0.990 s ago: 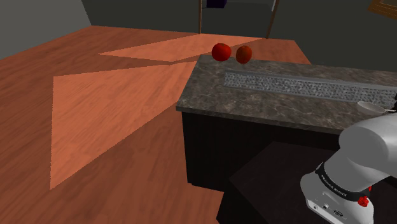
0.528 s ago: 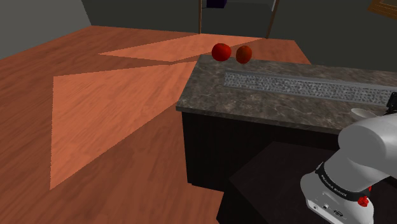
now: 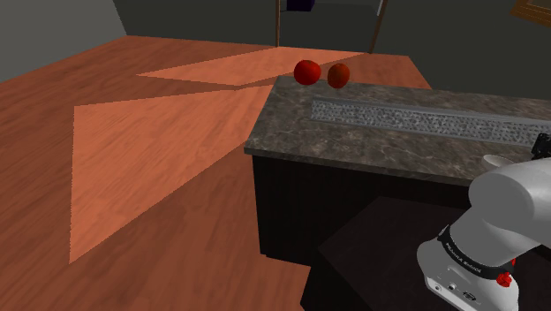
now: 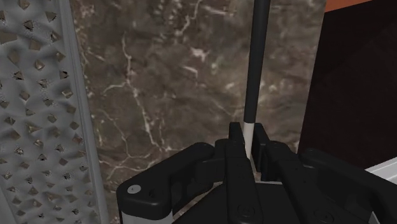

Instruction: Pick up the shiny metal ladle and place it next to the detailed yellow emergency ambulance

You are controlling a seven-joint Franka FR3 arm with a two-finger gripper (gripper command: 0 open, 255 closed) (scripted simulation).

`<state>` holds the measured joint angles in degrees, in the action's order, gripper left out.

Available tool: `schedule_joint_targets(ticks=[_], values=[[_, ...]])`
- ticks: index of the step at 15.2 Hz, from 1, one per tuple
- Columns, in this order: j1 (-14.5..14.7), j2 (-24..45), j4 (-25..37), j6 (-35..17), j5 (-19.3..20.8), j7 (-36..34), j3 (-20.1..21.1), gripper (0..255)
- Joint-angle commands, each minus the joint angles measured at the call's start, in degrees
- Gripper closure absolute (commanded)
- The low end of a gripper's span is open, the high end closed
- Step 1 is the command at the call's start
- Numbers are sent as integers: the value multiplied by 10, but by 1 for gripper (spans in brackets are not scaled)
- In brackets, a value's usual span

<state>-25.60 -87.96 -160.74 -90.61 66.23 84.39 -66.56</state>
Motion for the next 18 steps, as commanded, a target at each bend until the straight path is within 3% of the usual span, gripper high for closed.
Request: schedule_joint_targets(ticks=[1,2,7,11,18], values=[[0,0,0,0,0,0,0,255],[0,0,0,0,0,0,0,0],[0,0,0,0,0,0,0,0],[15,1,38,43,-77,4,85,0],[15,1,38,43,-77,4,85,0]])
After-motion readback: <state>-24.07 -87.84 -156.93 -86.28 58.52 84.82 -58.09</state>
